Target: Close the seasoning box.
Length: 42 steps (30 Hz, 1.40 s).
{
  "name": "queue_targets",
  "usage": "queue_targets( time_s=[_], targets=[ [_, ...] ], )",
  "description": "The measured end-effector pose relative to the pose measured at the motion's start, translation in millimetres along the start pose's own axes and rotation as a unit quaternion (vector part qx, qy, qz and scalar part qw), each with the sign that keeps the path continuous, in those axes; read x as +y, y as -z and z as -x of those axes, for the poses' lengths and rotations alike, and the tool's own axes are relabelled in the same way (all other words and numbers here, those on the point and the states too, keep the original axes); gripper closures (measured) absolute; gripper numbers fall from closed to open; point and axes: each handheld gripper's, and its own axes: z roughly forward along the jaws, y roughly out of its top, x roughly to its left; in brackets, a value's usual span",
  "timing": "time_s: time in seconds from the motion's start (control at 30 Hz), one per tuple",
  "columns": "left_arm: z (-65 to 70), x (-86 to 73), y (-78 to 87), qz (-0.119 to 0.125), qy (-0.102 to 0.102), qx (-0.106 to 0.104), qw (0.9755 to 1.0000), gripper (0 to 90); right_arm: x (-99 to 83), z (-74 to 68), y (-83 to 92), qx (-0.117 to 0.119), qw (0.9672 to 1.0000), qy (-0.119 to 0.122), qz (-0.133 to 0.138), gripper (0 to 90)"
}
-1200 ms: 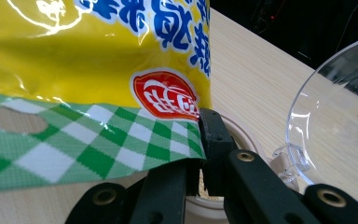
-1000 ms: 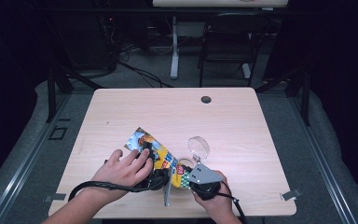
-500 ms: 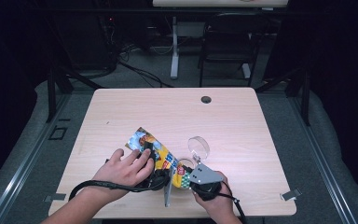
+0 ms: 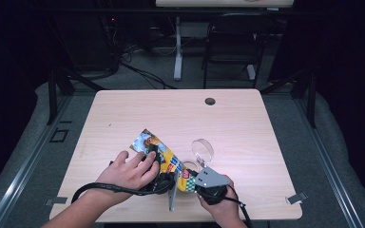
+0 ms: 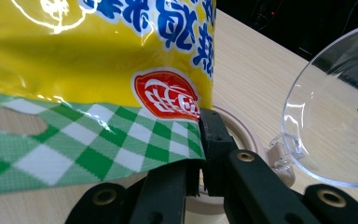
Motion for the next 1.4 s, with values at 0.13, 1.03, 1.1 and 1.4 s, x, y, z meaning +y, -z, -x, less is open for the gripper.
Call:
queue_targets(
  time_s=[0.13, 1.03, 1.1, 1.4],
  targets=[
    [0.0, 0.2, 0.2, 0.000, -0.001, 0.002, 1.0000, 67.9, -0.1, 0.2, 0.0, 0.001, 1.0000, -0.001, 0.001, 87.9],
    [-1.9, 0.6, 3.0, 0.002, -0.012, 0.006, 0.9999, 68.3, -0.1, -0.8, 3.0, 0.004, 1.0000, -0.004, 0.002, 87.8],
    [-2.8, 0.8, 3.4, 0.002, -0.013, 0.006, 0.9999, 68.3, 0.0, -0.7, 3.2, 0.003, 1.0000, -0.005, 0.003, 87.8],
    [-5.1, 2.7, 4.0, 0.003, -0.017, 0.007, 0.9998, 68.4, -0.6, 0.4, 5.0, 0.002, 1.0000, -0.009, 0.003, 87.8]
  ],
)
